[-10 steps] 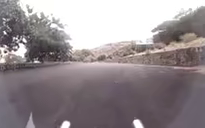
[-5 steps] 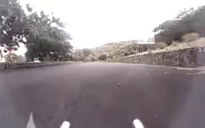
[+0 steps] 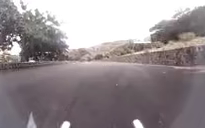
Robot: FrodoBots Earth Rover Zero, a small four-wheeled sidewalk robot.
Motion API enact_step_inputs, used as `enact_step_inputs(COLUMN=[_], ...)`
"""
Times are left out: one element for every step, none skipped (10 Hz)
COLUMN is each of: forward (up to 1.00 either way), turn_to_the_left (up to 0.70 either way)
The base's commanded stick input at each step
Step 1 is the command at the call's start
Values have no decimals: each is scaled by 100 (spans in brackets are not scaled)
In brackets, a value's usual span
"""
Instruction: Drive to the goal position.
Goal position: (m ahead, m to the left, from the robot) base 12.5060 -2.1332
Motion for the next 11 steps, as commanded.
enact_step_inputs(forward=[50, 50, 50, 50, 50, 50, 50, 50, 50, 50, 50], turn_to_the_left=[0, 0, 0, 0, 0, 0, -6, -31, -47, -50, -50])
